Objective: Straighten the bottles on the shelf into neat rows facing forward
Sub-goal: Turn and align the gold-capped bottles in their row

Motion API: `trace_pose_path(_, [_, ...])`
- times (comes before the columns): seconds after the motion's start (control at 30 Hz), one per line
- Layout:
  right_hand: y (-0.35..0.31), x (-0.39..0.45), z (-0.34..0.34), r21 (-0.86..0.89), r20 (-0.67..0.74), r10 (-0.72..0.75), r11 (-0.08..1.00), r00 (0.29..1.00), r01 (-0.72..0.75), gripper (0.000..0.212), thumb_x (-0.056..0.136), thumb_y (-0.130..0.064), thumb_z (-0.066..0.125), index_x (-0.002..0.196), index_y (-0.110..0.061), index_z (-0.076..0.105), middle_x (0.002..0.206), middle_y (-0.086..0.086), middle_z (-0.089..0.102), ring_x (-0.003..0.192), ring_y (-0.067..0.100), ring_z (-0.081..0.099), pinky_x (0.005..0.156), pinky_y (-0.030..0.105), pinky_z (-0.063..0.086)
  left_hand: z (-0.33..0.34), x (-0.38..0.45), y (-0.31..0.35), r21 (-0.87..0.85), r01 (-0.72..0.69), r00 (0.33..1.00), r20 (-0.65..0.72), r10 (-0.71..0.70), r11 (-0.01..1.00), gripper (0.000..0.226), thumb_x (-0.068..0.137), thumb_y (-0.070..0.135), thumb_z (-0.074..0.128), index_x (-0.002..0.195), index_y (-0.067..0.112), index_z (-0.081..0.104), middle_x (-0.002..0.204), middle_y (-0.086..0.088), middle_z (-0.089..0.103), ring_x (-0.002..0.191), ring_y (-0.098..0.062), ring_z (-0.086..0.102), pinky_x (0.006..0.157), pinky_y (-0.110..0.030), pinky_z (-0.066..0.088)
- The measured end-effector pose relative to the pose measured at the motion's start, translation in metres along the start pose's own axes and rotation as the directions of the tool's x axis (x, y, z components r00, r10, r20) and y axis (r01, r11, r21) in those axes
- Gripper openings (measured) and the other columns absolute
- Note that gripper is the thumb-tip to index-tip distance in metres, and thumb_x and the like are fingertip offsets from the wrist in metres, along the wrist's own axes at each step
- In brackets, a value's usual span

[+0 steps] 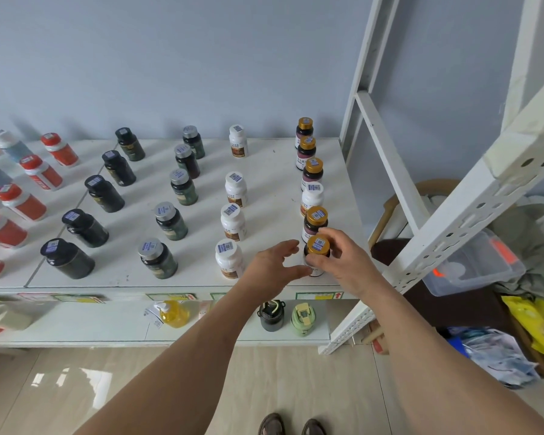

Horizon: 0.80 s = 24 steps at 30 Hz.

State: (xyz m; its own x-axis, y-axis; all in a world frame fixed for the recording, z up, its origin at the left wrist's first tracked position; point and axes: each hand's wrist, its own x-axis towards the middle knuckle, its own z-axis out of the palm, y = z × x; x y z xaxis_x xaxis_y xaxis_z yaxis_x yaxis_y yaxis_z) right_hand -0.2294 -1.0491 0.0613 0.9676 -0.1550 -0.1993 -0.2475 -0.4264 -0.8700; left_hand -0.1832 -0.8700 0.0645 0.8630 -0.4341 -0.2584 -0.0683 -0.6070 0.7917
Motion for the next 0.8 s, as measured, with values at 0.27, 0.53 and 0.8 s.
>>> trace_pose_path(0.27, [-0.037, 0.029, -0.023, 0.008, -0.245, -0.015, 1.0, 0.97, 0.017, 0.047, 0.089, -0.046, 0.065, 0.127, -0.02, 0.056, 0.119, -0.009, 0.06, 0.11, 0.007, 0.056, 0.089, 0.023, 0.039, -0.017, 0.017, 0.007, -0.109, -0.012, 0.998, -0.067, 0.004, 0.994, 0.064, 0.084, 0.055, 0.063, 0.138, 0.024, 0.05, 0.131, 0.009, 0.06, 0.12, -0.007, 0.055, 0.104, -0.025, 0.041])
trace_pose_path(0.53, [-0.024, 0.07, -0.02, -0.144, 0.004, 0.084, 0.986, 0.996, -0.083, 0.05, 0.081, -0.035, 0.077, 0.126, -0.026, 0.056, 0.11, -0.006, 0.065, 0.103, 0.015, 0.061, 0.081, 0.026, 0.047, -0.012, 0.048, 0.015, -0.117, 0.07, 0.995, -0.062, -0.078, 0.991, 0.058, 0.09, 0.053, 0.057, 0.139, 0.023, 0.049, 0.136, 0.006, 0.058, 0.123, -0.009, 0.053, 0.102, -0.023, 0.038])
trace_pose_path(0.8, [-0.039, 0.078, -0.039, -0.104, -0.07, 0.03, 0.994, 0.997, -0.038, 0.036, 0.083, -0.045, 0.07, 0.114, -0.027, 0.064, 0.103, -0.009, 0.066, 0.096, 0.009, 0.06, 0.074, 0.025, 0.044, -0.01, 0.066, 0.016, -0.188, 0.072, 0.997, 0.026, -0.068, 0.98, 0.054, 0.083, 0.048, 0.069, 0.132, 0.032, 0.055, 0.13, 0.013, 0.061, 0.118, -0.005, 0.056, 0.105, -0.028, 0.042])
